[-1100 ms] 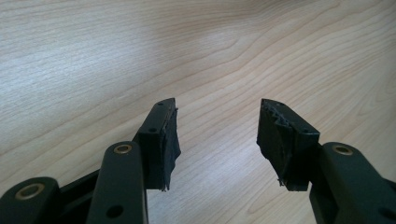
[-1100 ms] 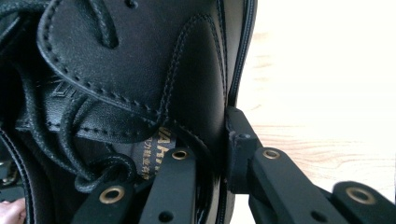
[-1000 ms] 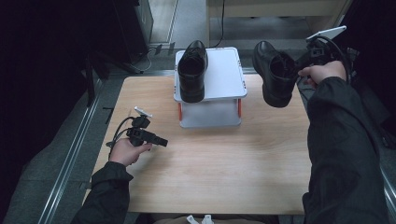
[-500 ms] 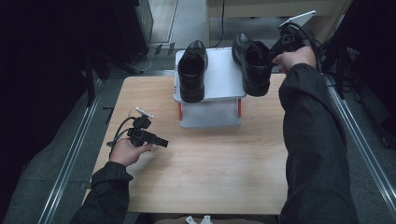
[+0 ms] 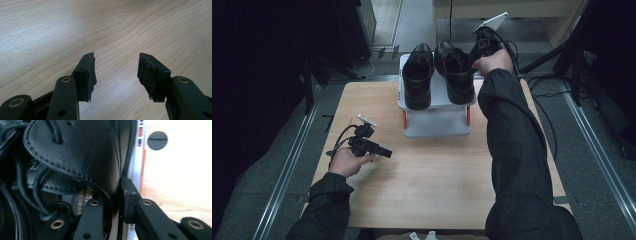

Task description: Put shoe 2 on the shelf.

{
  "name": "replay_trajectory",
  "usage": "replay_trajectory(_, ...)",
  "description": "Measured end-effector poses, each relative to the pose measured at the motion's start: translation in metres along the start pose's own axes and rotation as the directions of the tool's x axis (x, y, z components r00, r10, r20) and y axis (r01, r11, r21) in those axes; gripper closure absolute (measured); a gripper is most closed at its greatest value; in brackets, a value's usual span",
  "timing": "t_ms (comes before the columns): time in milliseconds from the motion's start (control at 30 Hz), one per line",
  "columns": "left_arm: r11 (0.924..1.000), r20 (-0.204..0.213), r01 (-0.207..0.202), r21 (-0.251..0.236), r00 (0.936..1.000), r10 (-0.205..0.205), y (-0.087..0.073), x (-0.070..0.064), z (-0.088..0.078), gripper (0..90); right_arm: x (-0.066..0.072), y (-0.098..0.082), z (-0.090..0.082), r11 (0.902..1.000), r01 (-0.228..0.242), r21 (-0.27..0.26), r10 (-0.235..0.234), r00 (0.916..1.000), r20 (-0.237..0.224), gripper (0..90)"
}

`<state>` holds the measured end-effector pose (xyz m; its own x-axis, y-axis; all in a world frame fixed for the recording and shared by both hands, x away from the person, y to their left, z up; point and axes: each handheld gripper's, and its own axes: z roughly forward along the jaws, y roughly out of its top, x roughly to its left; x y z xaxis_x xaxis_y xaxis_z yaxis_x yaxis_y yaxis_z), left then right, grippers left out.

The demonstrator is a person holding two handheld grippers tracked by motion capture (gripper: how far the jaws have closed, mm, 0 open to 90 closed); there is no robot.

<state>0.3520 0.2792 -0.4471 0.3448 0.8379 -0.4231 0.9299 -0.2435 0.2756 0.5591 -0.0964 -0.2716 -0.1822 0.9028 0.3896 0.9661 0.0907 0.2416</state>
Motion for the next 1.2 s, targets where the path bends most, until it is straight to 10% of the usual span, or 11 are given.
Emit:
replay_trajectory(533, 1.0, 0.0, 0.001, 0.001, 1.0, -0.001, 0.001, -0.002, 0.001, 47.6, 0.03, -0.014, 0.007, 0.9978, 0.058, 0.031, -0.059, 0.9983, 0.004, 69.8)
replay_trajectory(1200, 1.0, -0.004, 0.004, 0.005, 1.0, -0.004, 0.001, -0.001, 0.002, 47.3, 0.023, -0.017, 0.004, 0.9947, 0.101, -0.015, -0.102, 0.9933, -0.054, 57.6)
